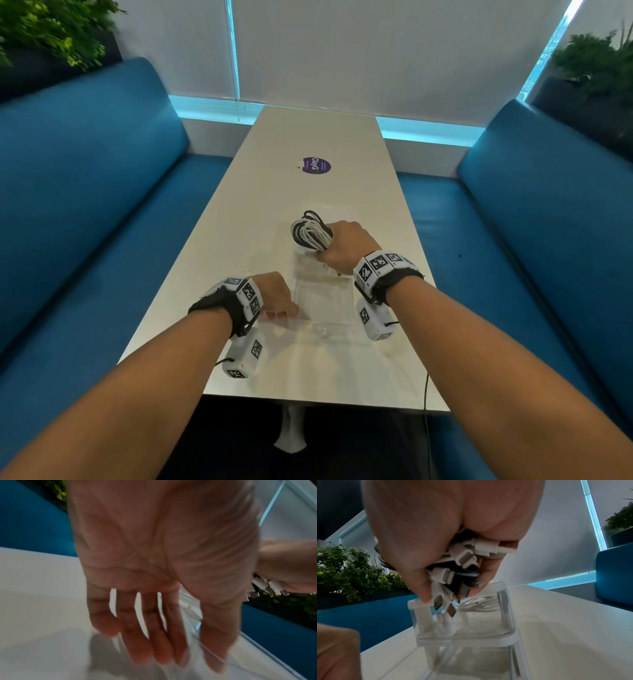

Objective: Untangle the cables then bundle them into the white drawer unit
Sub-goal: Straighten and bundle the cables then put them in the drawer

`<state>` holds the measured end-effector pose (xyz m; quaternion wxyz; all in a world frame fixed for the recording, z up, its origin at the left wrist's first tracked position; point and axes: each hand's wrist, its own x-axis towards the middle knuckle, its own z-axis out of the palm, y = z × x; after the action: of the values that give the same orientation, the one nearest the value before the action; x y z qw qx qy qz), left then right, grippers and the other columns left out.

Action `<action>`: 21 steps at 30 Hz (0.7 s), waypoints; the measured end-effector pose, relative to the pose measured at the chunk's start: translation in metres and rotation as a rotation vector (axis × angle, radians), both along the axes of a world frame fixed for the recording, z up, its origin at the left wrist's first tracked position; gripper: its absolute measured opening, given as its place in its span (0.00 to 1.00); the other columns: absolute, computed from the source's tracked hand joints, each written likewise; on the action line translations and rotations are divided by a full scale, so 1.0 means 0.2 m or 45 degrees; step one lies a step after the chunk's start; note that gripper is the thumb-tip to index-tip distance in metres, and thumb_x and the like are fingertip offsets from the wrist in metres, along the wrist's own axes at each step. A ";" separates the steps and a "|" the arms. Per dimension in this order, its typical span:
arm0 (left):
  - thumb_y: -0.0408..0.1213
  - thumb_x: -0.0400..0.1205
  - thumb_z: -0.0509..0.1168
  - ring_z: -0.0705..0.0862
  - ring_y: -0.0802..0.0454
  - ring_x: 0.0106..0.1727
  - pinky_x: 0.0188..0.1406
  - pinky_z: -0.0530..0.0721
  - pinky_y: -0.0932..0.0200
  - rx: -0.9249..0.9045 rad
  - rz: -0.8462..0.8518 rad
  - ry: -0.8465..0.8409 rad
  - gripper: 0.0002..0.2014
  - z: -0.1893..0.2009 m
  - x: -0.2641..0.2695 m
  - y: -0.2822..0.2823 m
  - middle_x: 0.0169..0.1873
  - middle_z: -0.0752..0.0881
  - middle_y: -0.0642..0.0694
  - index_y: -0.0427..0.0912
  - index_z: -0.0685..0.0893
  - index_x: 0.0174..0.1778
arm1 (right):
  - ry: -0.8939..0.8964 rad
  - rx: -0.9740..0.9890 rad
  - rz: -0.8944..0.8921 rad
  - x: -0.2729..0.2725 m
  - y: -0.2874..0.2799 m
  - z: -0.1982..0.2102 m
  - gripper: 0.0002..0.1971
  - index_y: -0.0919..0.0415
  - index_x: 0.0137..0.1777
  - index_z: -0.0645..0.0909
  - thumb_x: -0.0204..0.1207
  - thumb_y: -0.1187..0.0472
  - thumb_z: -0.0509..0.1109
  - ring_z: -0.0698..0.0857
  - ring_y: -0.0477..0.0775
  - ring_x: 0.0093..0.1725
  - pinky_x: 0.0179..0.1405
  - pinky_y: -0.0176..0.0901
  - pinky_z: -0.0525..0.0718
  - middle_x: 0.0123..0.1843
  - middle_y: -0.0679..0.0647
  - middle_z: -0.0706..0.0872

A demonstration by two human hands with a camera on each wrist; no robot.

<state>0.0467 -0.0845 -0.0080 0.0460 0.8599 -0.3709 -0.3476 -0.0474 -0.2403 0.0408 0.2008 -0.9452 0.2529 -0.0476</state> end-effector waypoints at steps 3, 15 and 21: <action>0.50 0.75 0.74 0.84 0.56 0.32 0.38 0.84 0.61 0.042 -0.061 0.086 0.14 0.02 0.00 0.03 0.31 0.89 0.53 0.41 0.93 0.44 | 0.006 0.003 0.005 0.00 0.01 0.01 0.12 0.50 0.44 0.85 0.65 0.45 0.76 0.89 0.50 0.29 0.33 0.49 0.92 0.32 0.46 0.89; 0.46 0.68 0.82 0.69 0.43 0.78 0.72 0.77 0.41 -0.816 -0.102 -0.393 0.55 -0.01 0.05 -0.05 0.85 0.50 0.54 0.53 0.54 0.86 | 0.176 0.092 0.050 -0.14 0.04 0.08 0.18 0.52 0.49 0.87 0.64 0.43 0.79 0.89 0.52 0.35 0.40 0.48 0.91 0.37 0.51 0.90; 0.41 0.72 0.80 0.81 0.41 0.70 0.60 0.85 0.42 -0.678 -0.338 -0.321 0.58 -0.08 0.09 -0.07 0.85 0.32 0.64 0.57 0.44 0.88 | 0.593 0.224 0.138 -0.18 0.08 0.09 0.21 0.55 0.49 0.86 0.64 0.41 0.80 0.89 0.55 0.33 0.38 0.49 0.91 0.35 0.52 0.91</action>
<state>0.0653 -0.0984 -0.0232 0.1773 0.7980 -0.5606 -0.1321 -0.0836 -0.2241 0.0594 0.2209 -0.9217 0.2447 0.2046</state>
